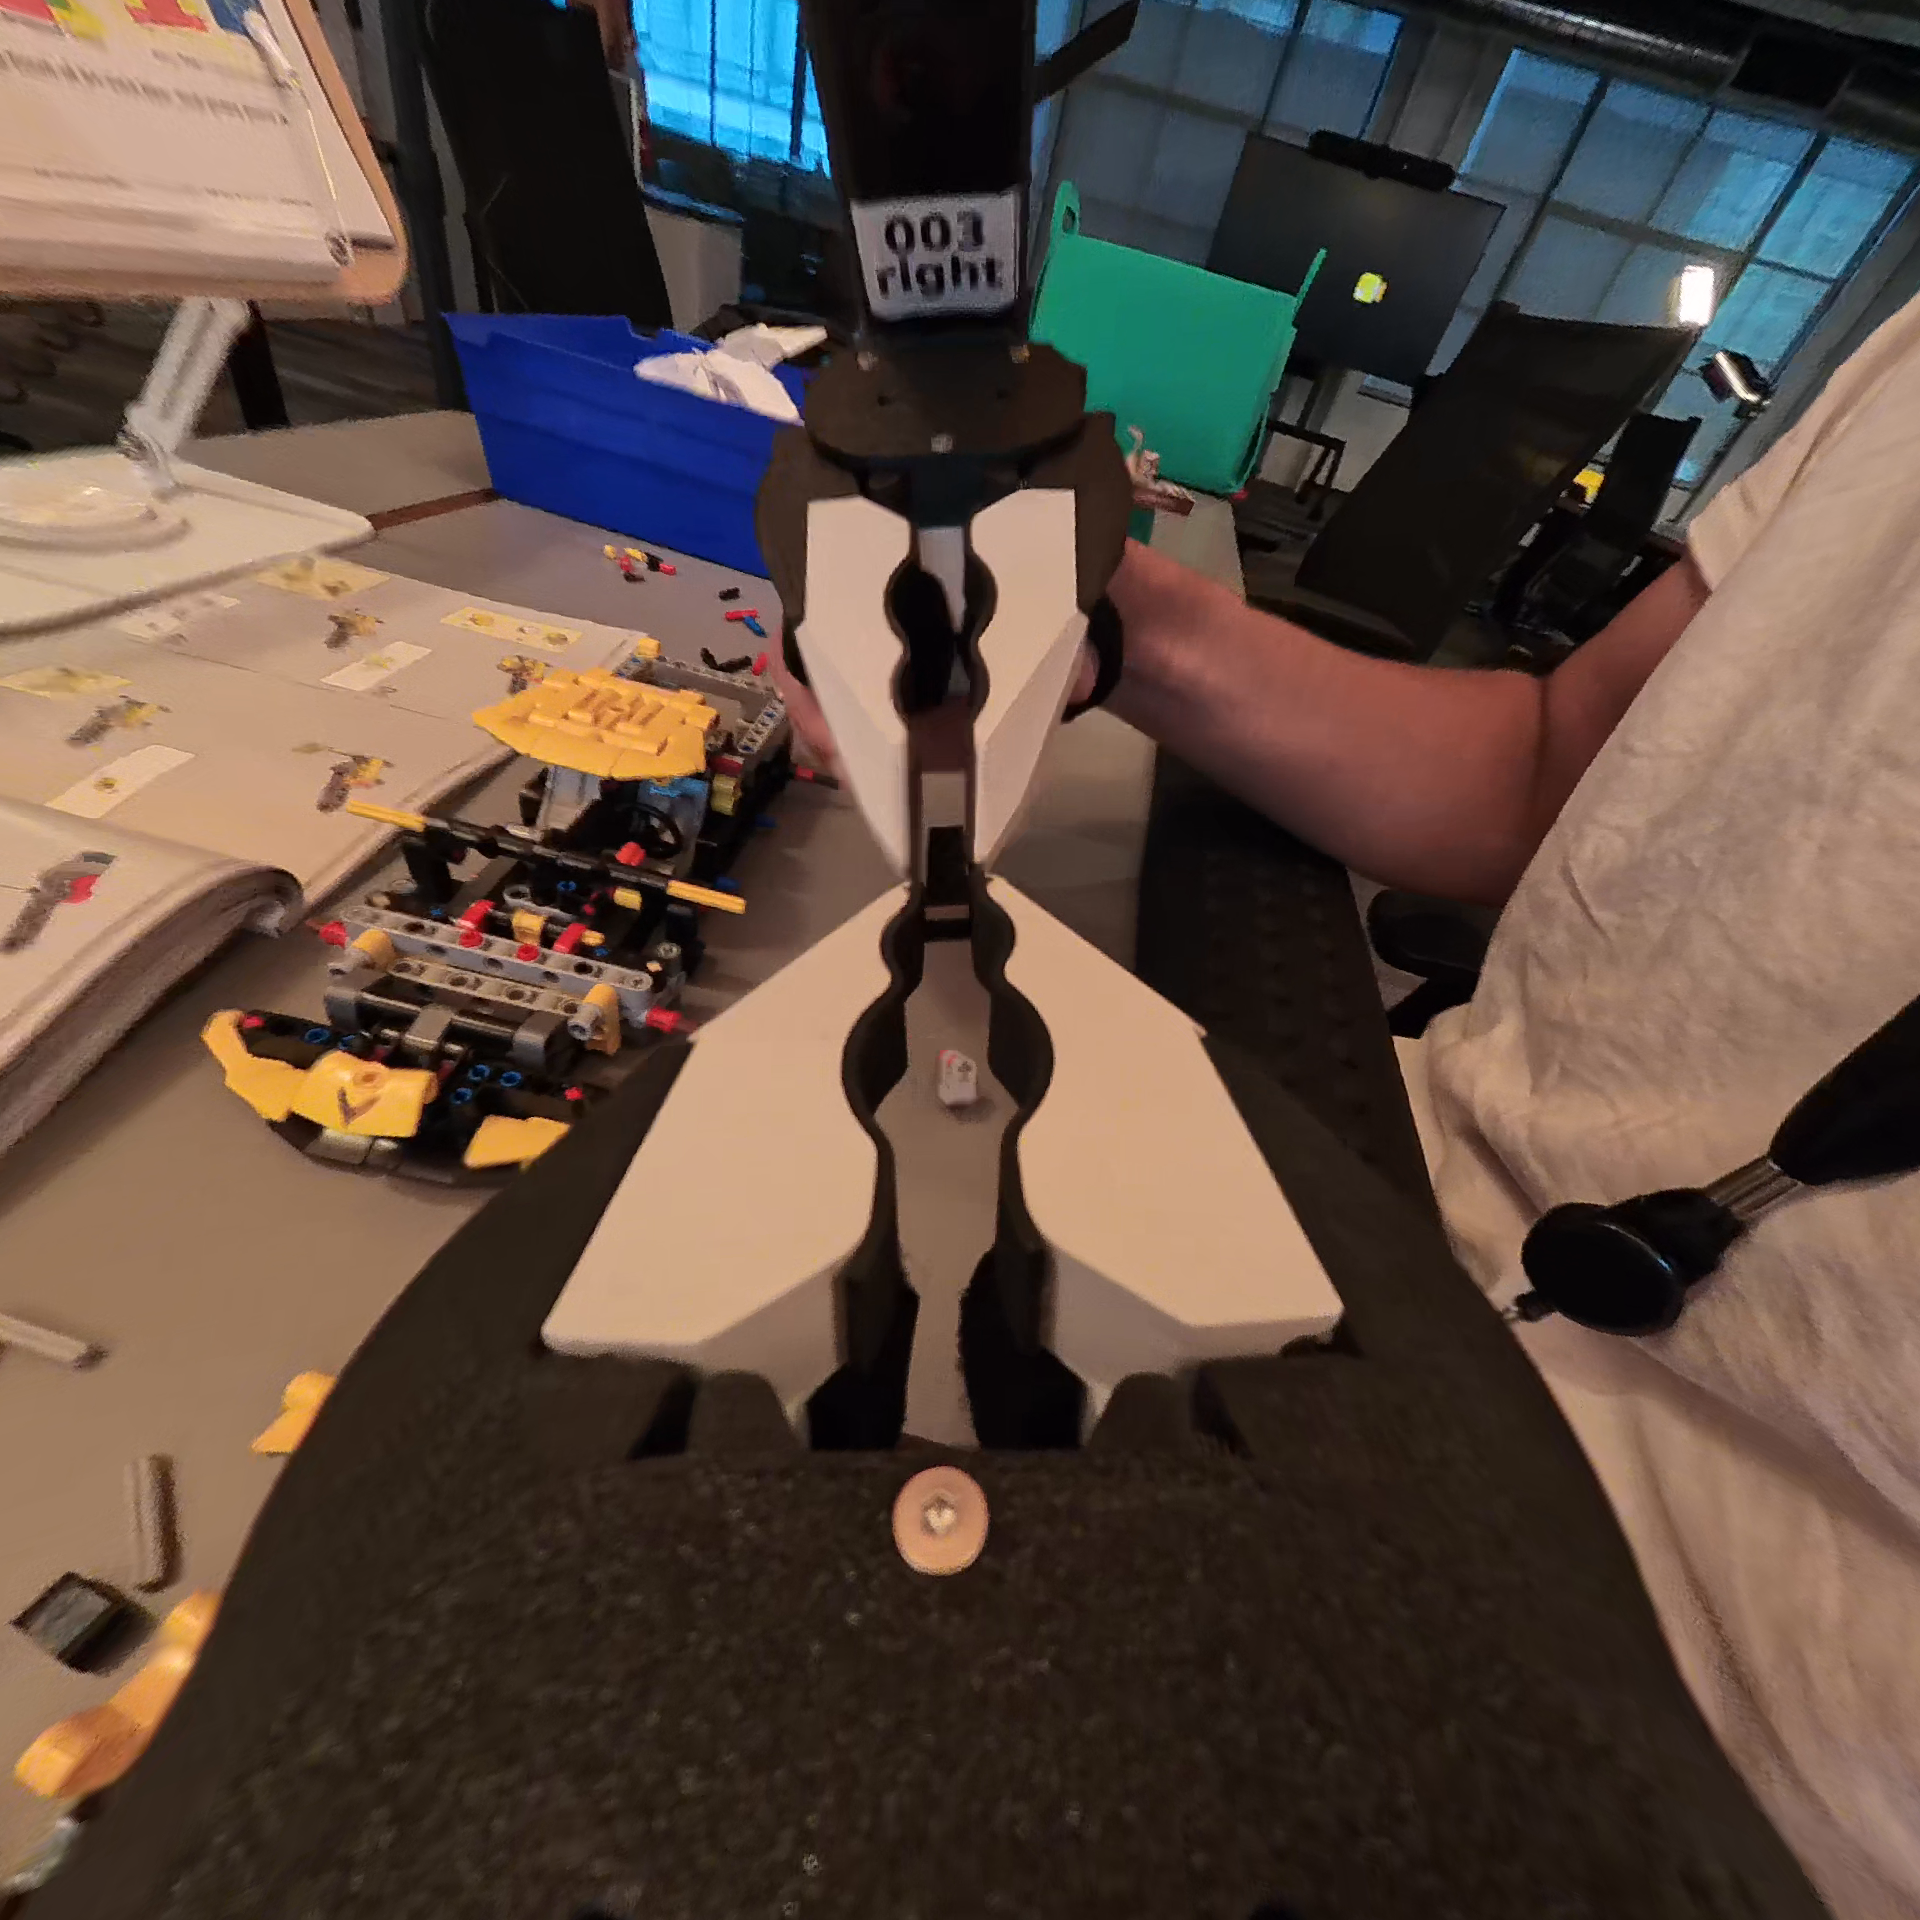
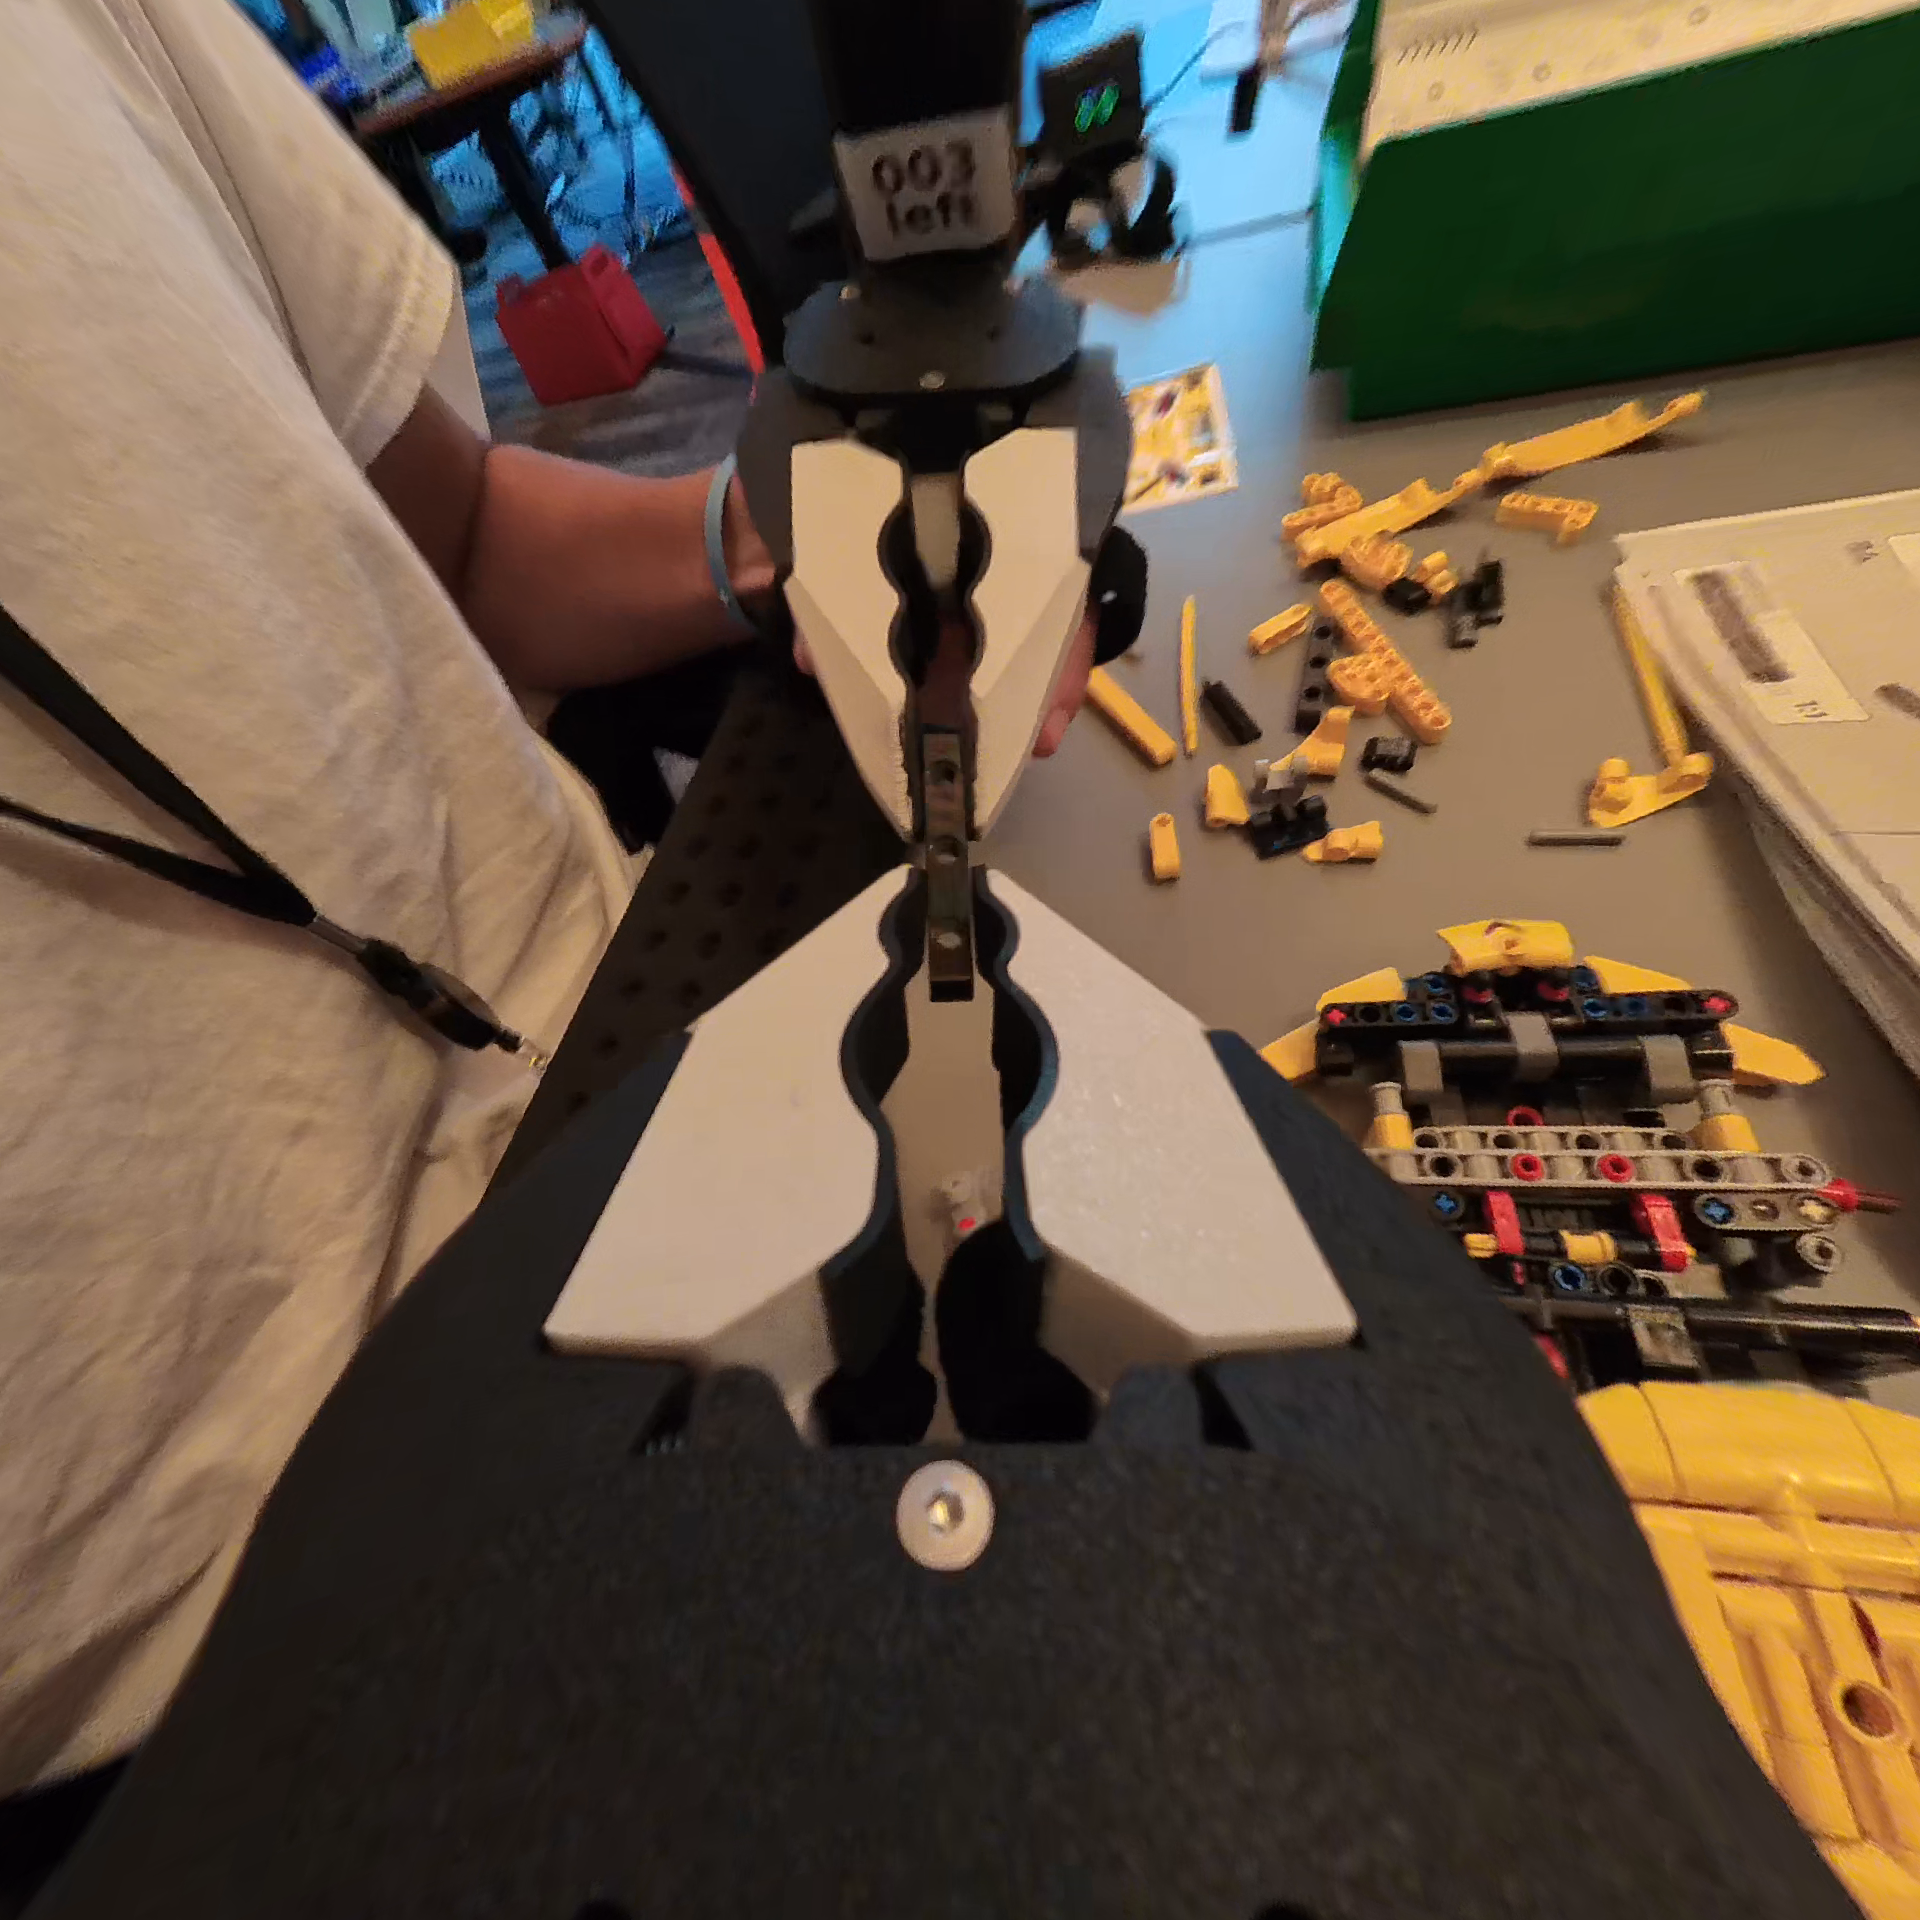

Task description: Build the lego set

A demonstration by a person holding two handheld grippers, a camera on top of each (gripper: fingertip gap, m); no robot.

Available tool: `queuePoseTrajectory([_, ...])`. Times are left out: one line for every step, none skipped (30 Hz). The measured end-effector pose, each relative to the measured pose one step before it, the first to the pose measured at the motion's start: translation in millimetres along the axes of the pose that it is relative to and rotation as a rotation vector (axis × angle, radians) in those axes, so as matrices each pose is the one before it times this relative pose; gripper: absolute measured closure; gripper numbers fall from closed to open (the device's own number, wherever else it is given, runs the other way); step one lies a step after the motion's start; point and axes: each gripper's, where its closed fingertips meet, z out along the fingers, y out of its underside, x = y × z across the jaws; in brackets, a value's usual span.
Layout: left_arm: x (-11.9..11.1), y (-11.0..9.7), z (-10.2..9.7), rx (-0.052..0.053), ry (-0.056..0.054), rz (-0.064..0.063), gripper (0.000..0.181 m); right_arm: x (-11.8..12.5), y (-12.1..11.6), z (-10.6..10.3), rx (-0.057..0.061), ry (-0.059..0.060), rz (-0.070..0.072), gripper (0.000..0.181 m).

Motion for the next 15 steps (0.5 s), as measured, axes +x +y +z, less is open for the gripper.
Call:
queuePoseTrajectory([0.16, -4.09, -2.49, 0.0241, -0.008, 0.0308, 0.174, 3.62, -5.36, -2.54, 0.0562, 0.0294, 0.0022, 0.163])
queuePoseTrajectory([-0.12, -5.68, -3.06, 0.0311, -0.0143, 0.0417, 0.174, 0.57, -5.52, -3.73, 0.066, 0.0045, 0.0129, 0.15])
queuePoseTrajectory([-1.44, -5.04, -2.85, 0.0252, -0.0236, 0.0438, 0.174, 0.81, -2.43, -3.28, 0.0452, 0.0043, 0.0171, 0.135])
queuePoseTrajectory([-0.75, -1.71, -1.85, 0.0038, -0.0115, 0.0225, 0.174, 2.87, 2.98, -1.7, -0.0013, 0.0332, -0.022, 0.13])
queuePoseTrajectory([-0.42, 1.73, -0.83, -0.0164, 0.0034, -0.0123, 0.174, 0.4, 1.46, -1.08, -0.0013, 0.0432, -0.0686, 0.135])
queuePoseTrajectory([-1.64, 1.62, -0.29, -0.0095, 0.0025, -0.0272, 0.174, -2.01, -2.75, -0.69, 0.0227, 0.0386, -0.0629, 0.144])
queuePoseTrajectory([-0.78, -0.74, -0.41, 0.0128, 0.0077, -0.0253, 0.174, 0.08, -1.37, -0.06, 0.008, 0.0402, -0.0423, 0.155])
queuePoseTrajectory([-0.35, -1.49, -0.4, 0.0182, 0.0084, -0.0212, 0.174, 1.07, 1.07, 0.23, -0.0064, 0.0291, -0.0201, 0.163])
queuePoseTrajectory([-0.58, -1.32, 0.01, 0.0144, 0.0034, -0.015, 0.174, 0.07, 1.92, 0.43, -0.0056, 0.0064, 0.0055, 0.165])
queuePoseTrajectory([1.15, -0.2, 0.35, 0.0032, 0.0101, -0.0081, 0.174, -0.99, 2.55, 0.45, -0.0085, -0.0131, 0.0241, 0.165])
queuePoseTrajectory([1.36, 0.58, 0.98, -0.0054, 0.0065, -0.001, 0.174, -0.46, 0.97, 0.09, 0.0027, -0.0134, 0.0269, 0.164])
queuePoseTrajectory([1.01, 0.88, 1.14, -0.0059, 0.0019, 0.0042, 0.174, -1.56, 0.9, -0.07, -0.0018, -0.0165, 0.0143, 0.165])
queuePoseTrajectory([0.81, 1.57, 1.13, -0.0092, 0.0021, 0.0033, 0.174, -1.36, -1.69, -1.06, 0.0084, -0.0101, 0.0026, 0.169])
queuePoseTrajectory([0.73, 0.31, 0.72, -0.0002, 0.0022, 0.0021, 0.174, -2.16, -3.72, -1.74, 0.0195, -0.0108, -0.0015, 0.173])
queuePoseTrajectory([1.27, -0.52, 0.42, 0.0052, 0.0069, -0.0038, 0.174, -1.71, -0.21, -0.67, -0.0029, -0.0159, 0.0045, 0.174])
